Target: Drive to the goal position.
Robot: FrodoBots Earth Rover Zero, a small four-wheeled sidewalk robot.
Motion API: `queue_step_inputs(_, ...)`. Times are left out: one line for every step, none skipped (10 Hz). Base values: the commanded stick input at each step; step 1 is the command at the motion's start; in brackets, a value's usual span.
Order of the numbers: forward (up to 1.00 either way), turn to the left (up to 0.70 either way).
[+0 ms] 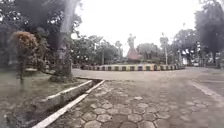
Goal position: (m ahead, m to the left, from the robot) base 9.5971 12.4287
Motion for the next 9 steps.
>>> queue_step_inputs(0.7,-0.05)
queue_step_inputs(0.7,-0.14)
queue_step_inputs(0.7,-0.14)
queue_step_inputs(0.7,-0.14)
queue_step_inputs(0.7,-0.14)
queue_step_inputs(0.7,-0.02)
queue_step_inputs(0.7,0.0)
queue_step_inputs(0.7,0.0)
queue_step_inputs(0.7,0.0)
